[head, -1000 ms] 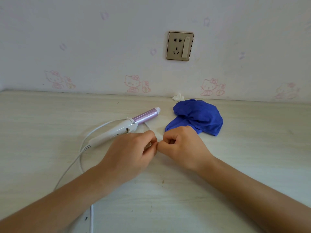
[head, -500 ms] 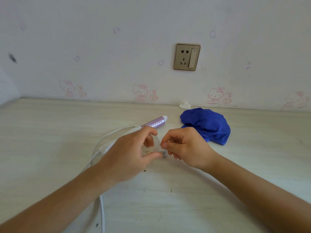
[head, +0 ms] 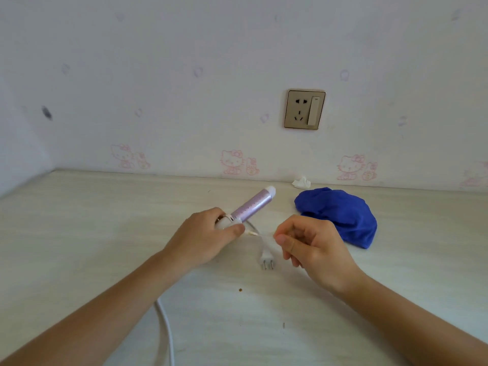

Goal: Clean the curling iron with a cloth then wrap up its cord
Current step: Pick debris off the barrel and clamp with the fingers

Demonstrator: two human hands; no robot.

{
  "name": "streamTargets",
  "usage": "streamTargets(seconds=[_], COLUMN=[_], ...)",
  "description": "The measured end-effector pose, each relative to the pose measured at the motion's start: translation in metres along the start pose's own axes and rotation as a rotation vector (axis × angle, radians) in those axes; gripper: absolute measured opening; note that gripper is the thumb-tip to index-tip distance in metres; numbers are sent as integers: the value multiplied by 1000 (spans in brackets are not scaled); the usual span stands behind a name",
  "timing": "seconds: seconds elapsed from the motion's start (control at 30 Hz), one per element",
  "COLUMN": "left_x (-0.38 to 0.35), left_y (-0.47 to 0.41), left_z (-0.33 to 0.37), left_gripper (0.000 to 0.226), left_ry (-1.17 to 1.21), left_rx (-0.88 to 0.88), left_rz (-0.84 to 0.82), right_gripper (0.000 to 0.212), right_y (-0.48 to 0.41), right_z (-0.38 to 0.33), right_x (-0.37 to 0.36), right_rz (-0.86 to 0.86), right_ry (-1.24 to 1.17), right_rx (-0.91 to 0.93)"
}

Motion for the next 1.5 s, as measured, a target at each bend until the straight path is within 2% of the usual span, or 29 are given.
streamTargets(seconds=[0.07,0.2,0.27,0.37,0.53,0.73,0.8,0.93,1.1,1.2,1.37,1.5], left_x=[5,10,8,1,-9,-15,-15,-14,-11,-10,-7,-6], left_y=[7,20,23,25,23,21,21,22,22,23,24,23], left_z=[0,3,5,2,-9,-15,-16,-17,-15,-14,-13,-13], left_gripper=[46,43,39,46,54,61,57,54,46,46,45,48], left_ry=[381,964,1132,1254,1288,1124,1144,1161,1213,1252,1296,1282], left_rx=[48,101,124,176,207,135,129,137,129,133,146,146], left_rz=[-13,-125,-162,-154,-126,-155,-146,-133,-136,-155,-141,-121], right_gripper=[23,19,17,14,23,8,9,25,32,32,31,30], right_y=[-4,-24,-39,-62,-79,-87,-86,-87,-85,-77,-71,-60], right_z=[-6,-24,-35,-45,-44,-37,-37,-39,-37,-38,-36,-37], right_x=[0,-9,-18,-32,-45,-37,-37,-28,-26,-37,-38,-53], right_rz=[13,-17,-58,-166,-258,-237,-245,-237,-203,-291,-267,-313], right_ry=[-25,-24,8,128,233,256,236,168,163,179,96,172], right_rx=[33,93,121,143,161,161,167,160,128,142,122,137])
Point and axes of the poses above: each hand's wrist, its own y-axis away from the middle knuckle, its own x-axis out of the back of the hand, z = x × y, the point moved 3 cm from there along -y, towards the middle knuckle, and after that the axes turned 4 degrees about -y, right-handed, at the moved point
